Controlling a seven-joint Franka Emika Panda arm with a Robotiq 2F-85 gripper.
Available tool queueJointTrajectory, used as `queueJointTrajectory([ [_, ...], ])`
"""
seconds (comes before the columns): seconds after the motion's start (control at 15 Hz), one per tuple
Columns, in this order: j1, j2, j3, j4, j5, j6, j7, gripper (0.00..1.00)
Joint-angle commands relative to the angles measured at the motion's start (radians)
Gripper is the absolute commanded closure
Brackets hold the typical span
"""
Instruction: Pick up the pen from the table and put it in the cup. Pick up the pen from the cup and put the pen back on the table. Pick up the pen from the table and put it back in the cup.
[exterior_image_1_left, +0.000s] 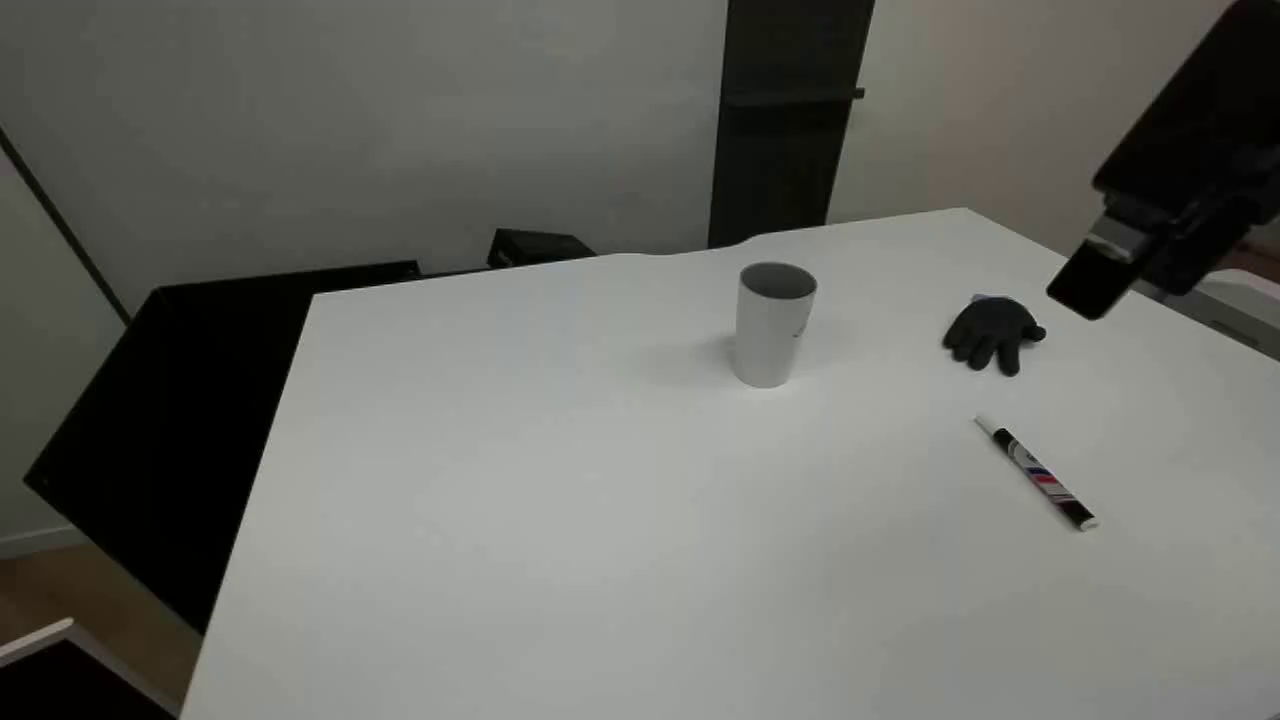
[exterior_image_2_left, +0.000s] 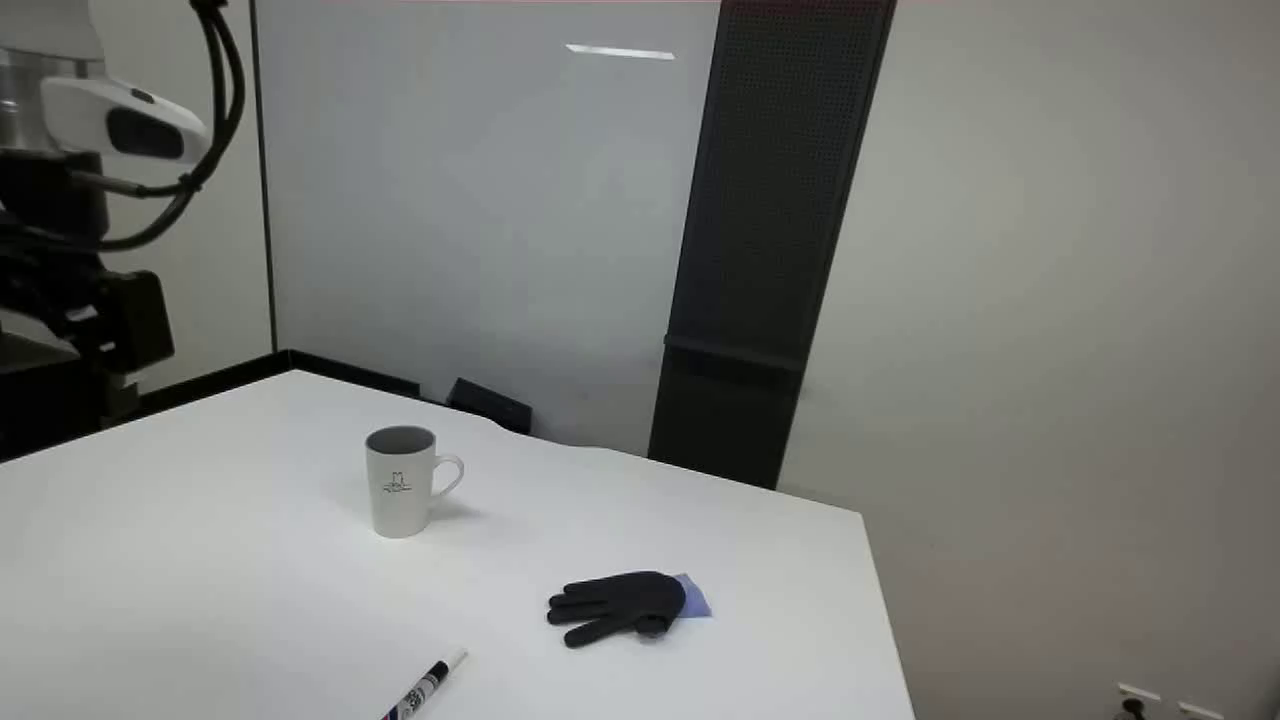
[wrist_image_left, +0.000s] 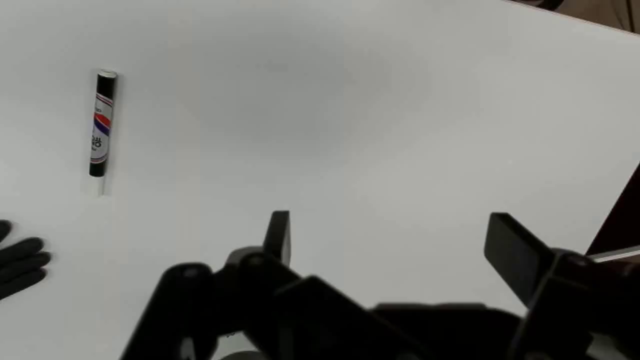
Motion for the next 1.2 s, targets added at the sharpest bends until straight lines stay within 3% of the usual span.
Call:
queueJointTrajectory([
  [0.0, -0.007, 0.000, 0.007, 0.002, 0.003, -0.003, -0.002, 0.00],
  [0.73, -0.007, 0.000, 0.007, 0.002, 0.003, -0.003, -0.002, 0.00],
  [1.13, -0.069, 0.044, -0.034, 0.017, -0.029, 0.039, -0.036, 0.00],
])
